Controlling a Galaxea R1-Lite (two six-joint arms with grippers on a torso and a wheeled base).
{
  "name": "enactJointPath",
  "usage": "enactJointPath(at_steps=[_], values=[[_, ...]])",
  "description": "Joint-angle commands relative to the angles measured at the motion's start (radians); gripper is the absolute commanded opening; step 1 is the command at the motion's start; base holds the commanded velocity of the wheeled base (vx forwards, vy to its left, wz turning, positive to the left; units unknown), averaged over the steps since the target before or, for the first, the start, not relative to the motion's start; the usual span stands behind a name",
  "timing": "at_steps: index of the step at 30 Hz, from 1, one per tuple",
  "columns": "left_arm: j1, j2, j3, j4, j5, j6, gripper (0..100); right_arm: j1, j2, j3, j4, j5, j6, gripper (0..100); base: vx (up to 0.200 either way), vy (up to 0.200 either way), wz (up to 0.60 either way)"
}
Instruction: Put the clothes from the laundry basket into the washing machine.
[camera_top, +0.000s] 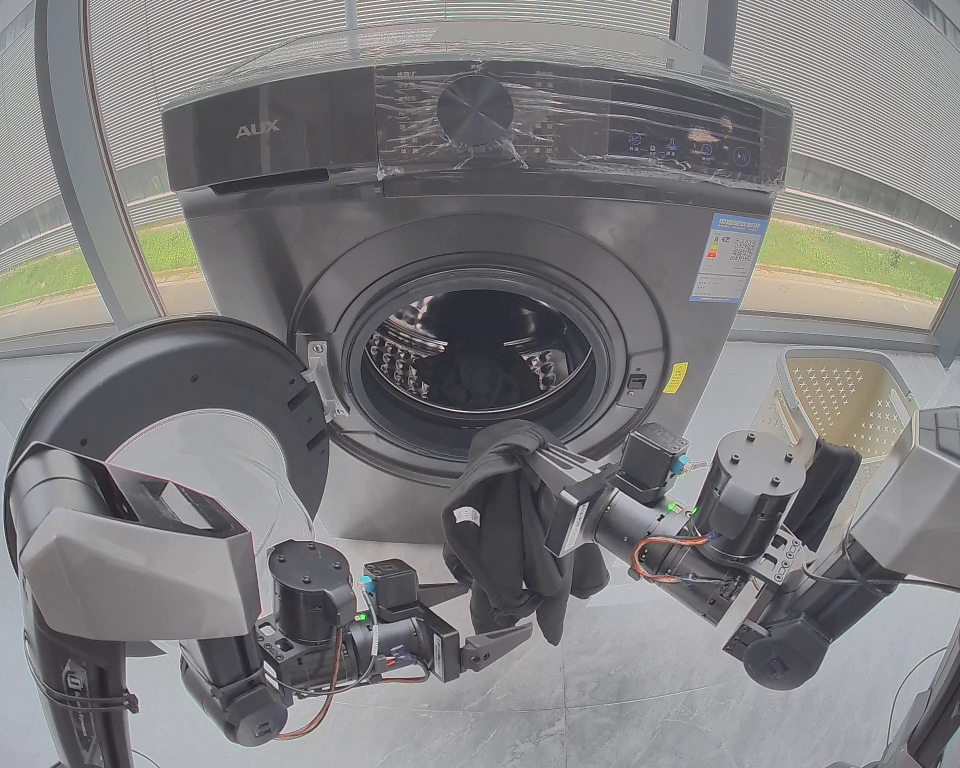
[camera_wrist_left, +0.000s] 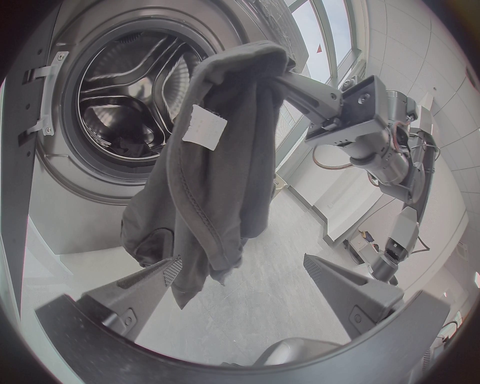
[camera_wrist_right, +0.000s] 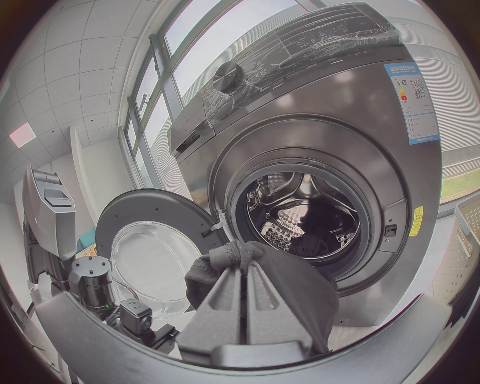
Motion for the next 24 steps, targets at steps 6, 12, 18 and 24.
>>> enactJointPath(at_steps=[6,12,18,24], values=[[-0.001,0.046,-0.059,-0.004,0.016,-0.003,100,0.005,0.002,0.004,-0.001,-0.002,0.002,0,0.0,0.0,0.0],[-0.003,0.046,-0.071,-0.004,0.018,-0.029,100,0.006,0.007,0.002,-0.001,-0.017,0.002,0,0.0,0.0,0.0],[-0.004,0.047,-0.079,-0.004,0.027,-0.03,100,0.006,0.013,0.001,-0.002,-0.025,0.003,0,0.0,0.0,0.0],[-0.023,0.047,-0.091,-0.006,0.045,-0.046,100,-0.001,0.018,0.004,-0.001,-0.025,0.005,0,0.0,0.0,0.0]])
